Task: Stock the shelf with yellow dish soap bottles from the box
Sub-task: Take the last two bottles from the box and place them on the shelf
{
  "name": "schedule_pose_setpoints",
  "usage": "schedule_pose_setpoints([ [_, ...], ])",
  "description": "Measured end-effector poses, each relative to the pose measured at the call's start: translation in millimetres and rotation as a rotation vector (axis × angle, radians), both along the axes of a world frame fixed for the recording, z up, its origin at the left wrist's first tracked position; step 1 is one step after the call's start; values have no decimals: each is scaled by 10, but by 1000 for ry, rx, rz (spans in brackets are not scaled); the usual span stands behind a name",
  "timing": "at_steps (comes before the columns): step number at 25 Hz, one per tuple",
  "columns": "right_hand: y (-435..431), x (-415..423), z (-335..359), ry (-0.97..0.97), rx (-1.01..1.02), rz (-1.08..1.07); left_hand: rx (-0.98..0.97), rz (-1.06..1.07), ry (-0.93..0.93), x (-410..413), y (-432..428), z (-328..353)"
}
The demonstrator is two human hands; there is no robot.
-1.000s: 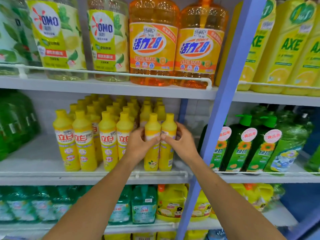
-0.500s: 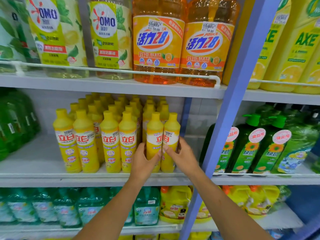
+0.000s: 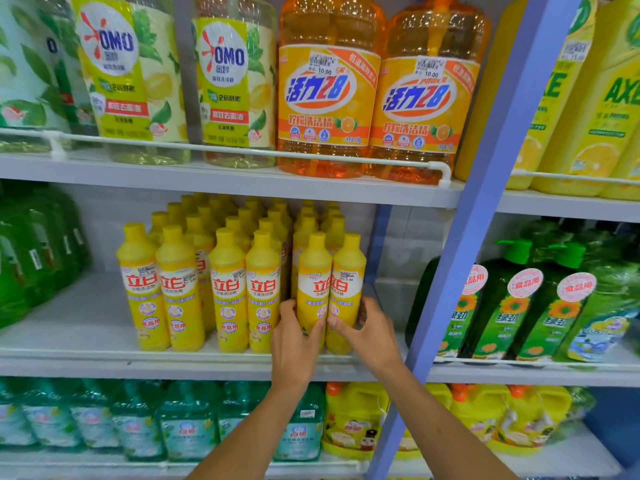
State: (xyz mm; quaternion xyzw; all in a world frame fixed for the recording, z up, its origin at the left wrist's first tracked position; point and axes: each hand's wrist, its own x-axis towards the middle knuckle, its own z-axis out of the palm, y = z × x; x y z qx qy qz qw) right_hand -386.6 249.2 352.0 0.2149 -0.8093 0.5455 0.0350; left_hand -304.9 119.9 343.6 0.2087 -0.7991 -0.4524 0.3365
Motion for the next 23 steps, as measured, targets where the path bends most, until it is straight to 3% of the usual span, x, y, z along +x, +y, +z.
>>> schedule_pose_setpoints([
  [23,-87,-133,-60,-71,15,92,-105,129,-116,-128,15,31],
])
